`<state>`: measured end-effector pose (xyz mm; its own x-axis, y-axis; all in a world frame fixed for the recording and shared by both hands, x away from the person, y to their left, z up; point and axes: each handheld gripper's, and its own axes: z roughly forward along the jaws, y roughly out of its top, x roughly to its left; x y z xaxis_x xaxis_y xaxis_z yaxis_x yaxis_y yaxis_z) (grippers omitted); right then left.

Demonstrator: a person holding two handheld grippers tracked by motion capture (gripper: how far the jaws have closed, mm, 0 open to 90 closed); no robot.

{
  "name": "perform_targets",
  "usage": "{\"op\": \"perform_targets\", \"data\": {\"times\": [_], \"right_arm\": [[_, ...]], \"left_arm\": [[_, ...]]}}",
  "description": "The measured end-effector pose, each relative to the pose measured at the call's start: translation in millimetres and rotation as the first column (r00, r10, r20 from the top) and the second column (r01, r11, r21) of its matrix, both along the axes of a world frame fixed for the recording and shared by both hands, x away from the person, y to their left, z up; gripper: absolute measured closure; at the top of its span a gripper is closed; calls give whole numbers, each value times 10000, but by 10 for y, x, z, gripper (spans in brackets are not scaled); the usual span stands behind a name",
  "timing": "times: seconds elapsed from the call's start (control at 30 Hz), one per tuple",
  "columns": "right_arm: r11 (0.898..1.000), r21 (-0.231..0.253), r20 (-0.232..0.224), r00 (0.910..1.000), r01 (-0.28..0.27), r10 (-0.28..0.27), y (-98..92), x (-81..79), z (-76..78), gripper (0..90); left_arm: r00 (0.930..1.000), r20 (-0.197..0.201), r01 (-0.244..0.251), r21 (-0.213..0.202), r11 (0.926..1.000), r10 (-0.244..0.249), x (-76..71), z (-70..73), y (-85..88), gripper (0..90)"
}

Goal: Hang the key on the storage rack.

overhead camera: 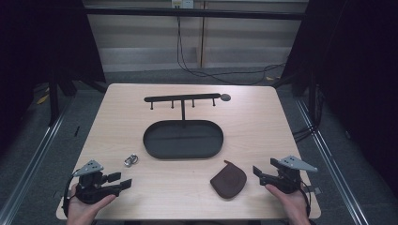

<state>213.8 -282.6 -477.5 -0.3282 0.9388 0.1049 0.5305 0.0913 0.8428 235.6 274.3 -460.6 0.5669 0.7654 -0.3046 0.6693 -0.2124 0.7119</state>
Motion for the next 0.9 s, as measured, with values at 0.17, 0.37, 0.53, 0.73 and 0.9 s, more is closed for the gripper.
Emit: {"op": "perform_targets", "data": {"times": [0.17, 0.37, 0.53, 0.73, 0.9], "right_arm": [[9997, 223, -145, 9999, -19, 23, -36, -3, 3, 207], [9996, 252, -253, 9996, -125, 131, -42, -15, 22, 222], [9991, 405, -318, 9995, -80, 92, -56, -24, 27, 222], [9993, 316, -362, 9991, -204, 216, -37, -22, 35, 225], [9990, 363, -376, 9989, -254, 267, -38, -20, 33, 225]], "left_arm": [[9999, -151, -54, -89, 9999, 52, 26, 12, -5, 458], [9995, -221, 212, -305, 9993, -219, 18, 30, -9, 502], [9994, -142, 312, -163, 9994, -314, 26, 56, -29, 467], [9980, -169, 616, 278, 9977, -611, 55, 81, -68, 464], [9944, -265, 1038, 875, 9907, -1018, 120, 169, -160, 496]]}}
